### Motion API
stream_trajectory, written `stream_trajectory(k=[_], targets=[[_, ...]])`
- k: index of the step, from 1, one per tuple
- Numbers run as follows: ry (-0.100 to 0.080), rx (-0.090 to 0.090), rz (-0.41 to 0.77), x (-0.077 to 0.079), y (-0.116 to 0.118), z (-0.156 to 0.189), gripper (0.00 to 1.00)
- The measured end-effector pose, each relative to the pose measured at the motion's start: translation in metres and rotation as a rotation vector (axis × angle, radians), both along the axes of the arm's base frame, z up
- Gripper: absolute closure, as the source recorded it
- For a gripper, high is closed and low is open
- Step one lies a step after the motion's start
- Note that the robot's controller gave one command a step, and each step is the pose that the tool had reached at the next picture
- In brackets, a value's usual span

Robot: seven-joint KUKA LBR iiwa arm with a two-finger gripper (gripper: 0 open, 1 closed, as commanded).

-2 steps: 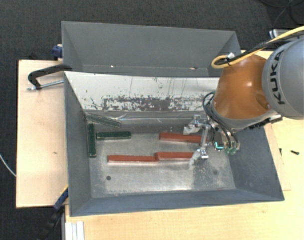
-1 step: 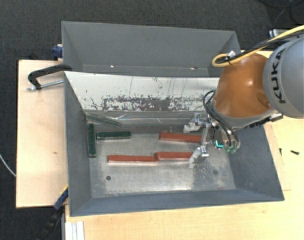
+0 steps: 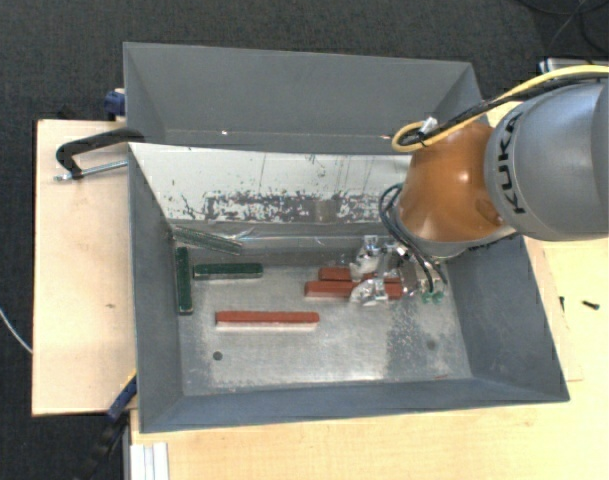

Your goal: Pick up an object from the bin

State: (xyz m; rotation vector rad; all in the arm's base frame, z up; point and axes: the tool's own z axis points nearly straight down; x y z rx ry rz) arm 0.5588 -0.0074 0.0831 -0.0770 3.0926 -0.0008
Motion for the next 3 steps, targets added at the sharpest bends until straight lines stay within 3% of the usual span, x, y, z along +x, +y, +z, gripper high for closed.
stream_trajectory(k=[1, 2, 3], targets=[[0.0, 0.0, 0.0, 0.0, 0.0, 0.0, 1.0], [0.041, 0.0, 0.003, -0.002, -0.005, 0.126, 1.0], [0.042, 0.0, 0.003, -0.003, -0.005, 0.126, 0.0]])
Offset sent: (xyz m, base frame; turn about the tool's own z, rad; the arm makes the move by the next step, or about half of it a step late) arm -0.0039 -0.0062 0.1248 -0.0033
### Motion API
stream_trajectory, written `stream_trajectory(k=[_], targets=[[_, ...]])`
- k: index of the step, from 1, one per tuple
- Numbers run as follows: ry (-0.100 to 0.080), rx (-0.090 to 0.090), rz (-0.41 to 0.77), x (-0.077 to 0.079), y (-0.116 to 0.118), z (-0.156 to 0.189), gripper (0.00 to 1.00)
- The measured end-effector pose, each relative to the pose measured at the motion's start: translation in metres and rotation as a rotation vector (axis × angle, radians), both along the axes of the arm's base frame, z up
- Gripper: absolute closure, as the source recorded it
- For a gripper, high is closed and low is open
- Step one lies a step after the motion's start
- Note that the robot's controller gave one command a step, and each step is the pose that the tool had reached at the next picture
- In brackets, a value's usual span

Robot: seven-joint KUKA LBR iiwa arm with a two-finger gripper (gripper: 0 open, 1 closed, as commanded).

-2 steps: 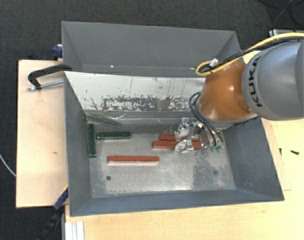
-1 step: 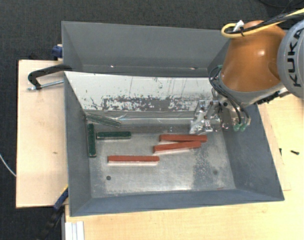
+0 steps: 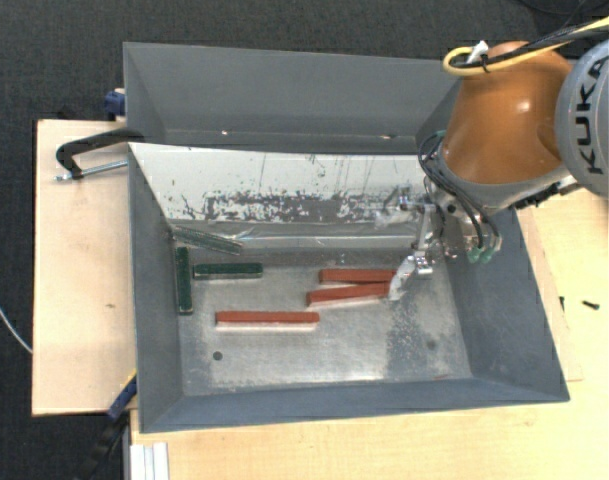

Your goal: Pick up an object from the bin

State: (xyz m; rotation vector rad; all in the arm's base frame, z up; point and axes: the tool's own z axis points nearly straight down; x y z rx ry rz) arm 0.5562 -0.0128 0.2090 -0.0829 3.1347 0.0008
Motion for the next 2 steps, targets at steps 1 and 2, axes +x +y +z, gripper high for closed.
stream_trajectory(k=[1, 2], targets=[[0.0, 0.0, 0.0, 0.0, 0.0, 0.0, 0.0], [-0.005, 0.0, 0.017, 0.018, 0.003, -0.048, 0.0]])
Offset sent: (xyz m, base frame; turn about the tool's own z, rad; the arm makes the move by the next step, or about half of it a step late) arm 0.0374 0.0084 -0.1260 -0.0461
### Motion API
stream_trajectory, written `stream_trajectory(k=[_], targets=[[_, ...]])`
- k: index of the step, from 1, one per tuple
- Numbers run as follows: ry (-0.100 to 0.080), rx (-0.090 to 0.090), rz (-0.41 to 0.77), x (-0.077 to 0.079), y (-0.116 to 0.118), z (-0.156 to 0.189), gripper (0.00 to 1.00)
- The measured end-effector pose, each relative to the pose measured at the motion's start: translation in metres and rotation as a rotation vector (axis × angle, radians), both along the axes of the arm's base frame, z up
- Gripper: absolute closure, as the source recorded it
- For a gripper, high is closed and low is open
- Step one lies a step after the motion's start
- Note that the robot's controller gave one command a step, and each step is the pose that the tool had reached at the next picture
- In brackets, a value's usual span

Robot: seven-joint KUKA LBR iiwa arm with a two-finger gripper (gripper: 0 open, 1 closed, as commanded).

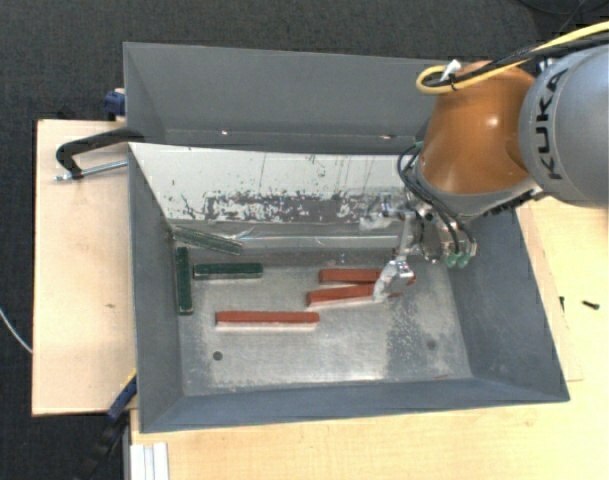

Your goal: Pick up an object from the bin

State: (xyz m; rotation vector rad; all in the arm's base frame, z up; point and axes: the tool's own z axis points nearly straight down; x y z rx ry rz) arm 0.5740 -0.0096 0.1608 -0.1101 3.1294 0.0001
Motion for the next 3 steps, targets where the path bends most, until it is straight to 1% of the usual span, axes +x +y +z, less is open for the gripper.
stream_trajectory(k=[1, 2, 3], targets=[[0.014, 0.002, -0.124, 0.009, -0.016, -0.084, 1.0], [0.014, 0.002, -0.124, 0.009, -0.016, -0.084, 1.0], [-0.006, 0.001, -0.067, 0.013, -0.01, 0.107, 1.0]])
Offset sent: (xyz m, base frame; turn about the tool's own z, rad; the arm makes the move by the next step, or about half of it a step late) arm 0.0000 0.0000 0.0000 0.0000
